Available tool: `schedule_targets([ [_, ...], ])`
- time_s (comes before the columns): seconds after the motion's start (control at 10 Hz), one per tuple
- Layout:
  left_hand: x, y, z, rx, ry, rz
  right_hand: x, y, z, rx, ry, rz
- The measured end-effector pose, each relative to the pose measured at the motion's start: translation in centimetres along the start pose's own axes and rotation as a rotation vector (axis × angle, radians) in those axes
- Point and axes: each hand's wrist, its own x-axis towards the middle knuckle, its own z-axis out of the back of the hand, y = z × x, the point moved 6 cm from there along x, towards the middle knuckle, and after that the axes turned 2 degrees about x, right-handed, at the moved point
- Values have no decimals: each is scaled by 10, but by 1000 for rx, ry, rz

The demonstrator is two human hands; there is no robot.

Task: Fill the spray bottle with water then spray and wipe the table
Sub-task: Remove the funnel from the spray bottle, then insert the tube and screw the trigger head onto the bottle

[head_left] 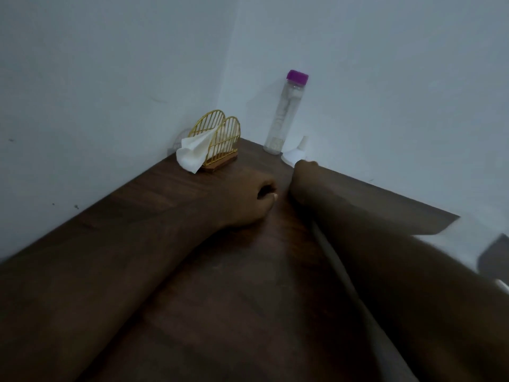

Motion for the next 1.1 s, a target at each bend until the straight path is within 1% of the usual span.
schedule_targets([
  [0.1, -5, -13, 2, 54, -17, -10, -54, 6, 16, 88, 3, -6],
  [0.2, -16, -31, 4, 113, -9, -35, -93, 13, 29, 132, -12, 68],
  [0.3, -35, -67, 9, 41, 8, -93, -135, 1, 47, 202, -6, 171],
  [0.4, -54, -109, 6, 29, 58, -115, -177, -32, 64, 250, 0, 187],
  [0.5, -63, -146, -5, 35, 115, -132, -209, -74, 76, 233, -74, 122],
  [0.6, -62, -173, -19, 19, 63, -87, -232, -111, 83, 351, -131, 60],
  [0.7, -52, -182, -36, -97, -48, -1, -248, -139, 88, 450, -178, 15],
  [0.8, -37, -185, -57, -200, 29, 163, -253, -173, 89, 542, -292, -121],
  [0.9, -21, -198, -66, -270, 95, 185, -245, -194, 79, 746, -245, -210],
  [1.0, -17, -197, -74, -329, 130, 243, -232, -198, 59, 933, -44, -152],
  [1.1, -21, -197, -77, -367, 127, 281, -229, -206, 51, 974, 29, -65],
])
